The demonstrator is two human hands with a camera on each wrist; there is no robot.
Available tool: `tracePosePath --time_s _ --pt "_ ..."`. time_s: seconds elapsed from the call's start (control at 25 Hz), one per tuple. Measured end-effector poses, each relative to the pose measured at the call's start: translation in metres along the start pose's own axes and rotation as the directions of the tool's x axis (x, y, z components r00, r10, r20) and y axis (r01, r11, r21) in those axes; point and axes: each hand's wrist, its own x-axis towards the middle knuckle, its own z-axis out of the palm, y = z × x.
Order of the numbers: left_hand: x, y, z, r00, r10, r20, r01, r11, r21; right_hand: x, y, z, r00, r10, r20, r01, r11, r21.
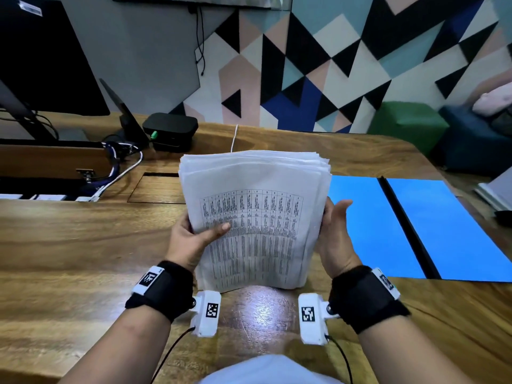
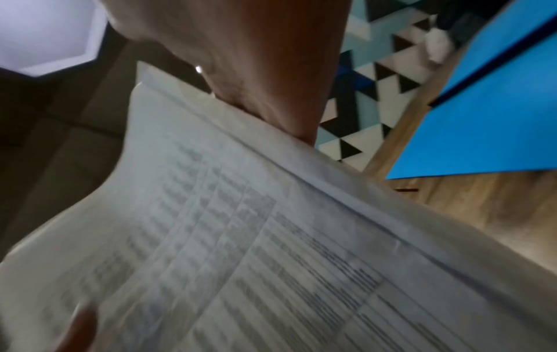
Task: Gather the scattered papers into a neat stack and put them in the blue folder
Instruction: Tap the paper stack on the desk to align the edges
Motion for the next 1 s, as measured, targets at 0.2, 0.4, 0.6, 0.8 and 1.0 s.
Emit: tracePosePath --time_s 0.2,0.4,0.6,0.8,1.0 --pt "0.001 0.011 0.02 0.989 0.066 -0.13 -0.069 0.997 -0.02 0.005 0.001 0.02 0.952 -0.226 -0.205 0.144 0.925 -0.352" --pt "-0.002 0.038 0.029 0.975 0.195 -0.104 -0.198 0.98 -0.018 0.001 -0.014 0.02 0.846 -0.451 -0.284 0.329 0.861 -0.387" --pt "-0.003 0.062 0.052 0.922 0.34 -0.183 -0.333 0.94 0.069 -0.007 -0.026 0.035 0.651 -0.744 -0.15 0.402 0.505 -0.764" --pt "0.012 0.075 0.055 0.889 0.296 -0.35 -0.3 0.953 0.045 -0.007 -0.025 0.032 0.671 -0.71 -0.213 0.352 0.559 -0.751" --pt "0.011 0.071 0.06 0.913 0.276 -0.299 -0.283 0.959 0.019 -0.004 -0.021 0.035 0.713 -0.676 -0.185 0.314 0.544 -0.778"
